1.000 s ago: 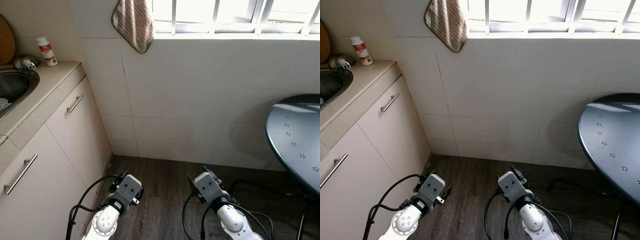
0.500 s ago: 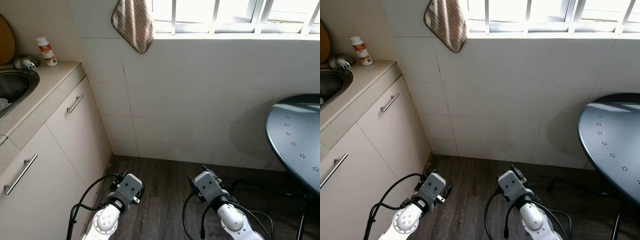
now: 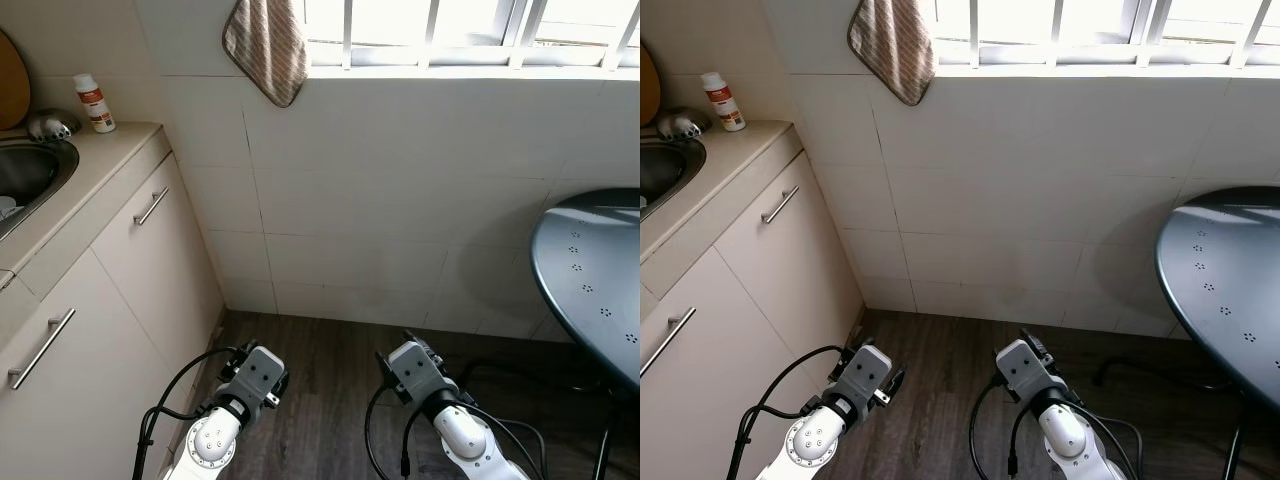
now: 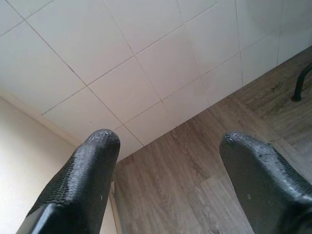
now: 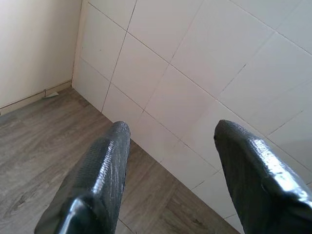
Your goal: Kitchen organization
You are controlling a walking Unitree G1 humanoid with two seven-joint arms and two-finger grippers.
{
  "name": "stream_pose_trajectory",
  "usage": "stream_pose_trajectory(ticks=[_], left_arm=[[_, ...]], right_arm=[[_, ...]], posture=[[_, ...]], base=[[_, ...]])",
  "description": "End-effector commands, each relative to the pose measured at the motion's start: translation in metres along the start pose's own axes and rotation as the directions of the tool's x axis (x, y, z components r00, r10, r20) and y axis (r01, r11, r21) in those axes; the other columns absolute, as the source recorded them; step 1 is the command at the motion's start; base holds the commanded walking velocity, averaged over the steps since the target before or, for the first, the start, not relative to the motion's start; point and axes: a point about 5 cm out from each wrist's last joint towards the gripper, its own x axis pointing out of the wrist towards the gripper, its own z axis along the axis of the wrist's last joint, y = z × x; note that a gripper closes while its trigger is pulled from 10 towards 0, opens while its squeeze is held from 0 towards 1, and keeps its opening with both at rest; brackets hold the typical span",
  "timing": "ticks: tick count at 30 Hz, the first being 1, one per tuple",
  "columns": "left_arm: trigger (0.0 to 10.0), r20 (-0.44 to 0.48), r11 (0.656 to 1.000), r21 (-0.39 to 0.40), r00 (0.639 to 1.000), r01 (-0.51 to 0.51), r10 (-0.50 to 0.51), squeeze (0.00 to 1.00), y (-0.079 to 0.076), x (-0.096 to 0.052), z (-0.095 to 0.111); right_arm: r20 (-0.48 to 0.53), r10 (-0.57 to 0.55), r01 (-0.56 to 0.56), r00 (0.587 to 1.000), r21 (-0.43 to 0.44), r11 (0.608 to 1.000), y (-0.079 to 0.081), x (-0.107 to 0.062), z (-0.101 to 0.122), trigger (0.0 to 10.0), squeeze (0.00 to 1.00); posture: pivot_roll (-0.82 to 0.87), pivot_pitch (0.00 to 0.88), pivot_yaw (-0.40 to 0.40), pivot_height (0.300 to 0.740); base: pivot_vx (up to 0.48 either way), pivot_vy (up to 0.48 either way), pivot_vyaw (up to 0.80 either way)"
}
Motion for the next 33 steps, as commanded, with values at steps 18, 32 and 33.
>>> stream_pose_trajectory(ticks=[18,32,33], left_arm=[[10.0,0.003,1.0,-0.009,1.0,-0.011,0.011,0.0,0.0036,0.0003,-0.0008],[10.0,0.003,0.999,-0.042,1.0,0.004,-0.004,0.0,0.0043,0.0008,-0.0013],[10.0,0.003,0.999,-0.042,1.0,0.004,-0.004,0.0,0.0043,0.0008,-0.0013]], right_arm=[[0.009,-0.003,0.003,1.0,0.019,1.0,-0.0004,0.0016,0.0021,10.0,0.0],[0.012,-0.01,0.01,1.0,0.057,0.998,-0.0003,0.0036,0.0031,10.0,0.0],[0.012,-0.01,0.01,1.0,0.057,0.998,-0.0003,0.0036,0.0031,10.0,0.0]], posture=[[0.02,0.0,0.015,0.74],[0.03,0.0,0.015,0.74],[0.03,0.0,0.015,0.74]], base=[[0.0,0.0,0.0],[0.0,0.0,0.0],[0.0,0.0,0.0]])
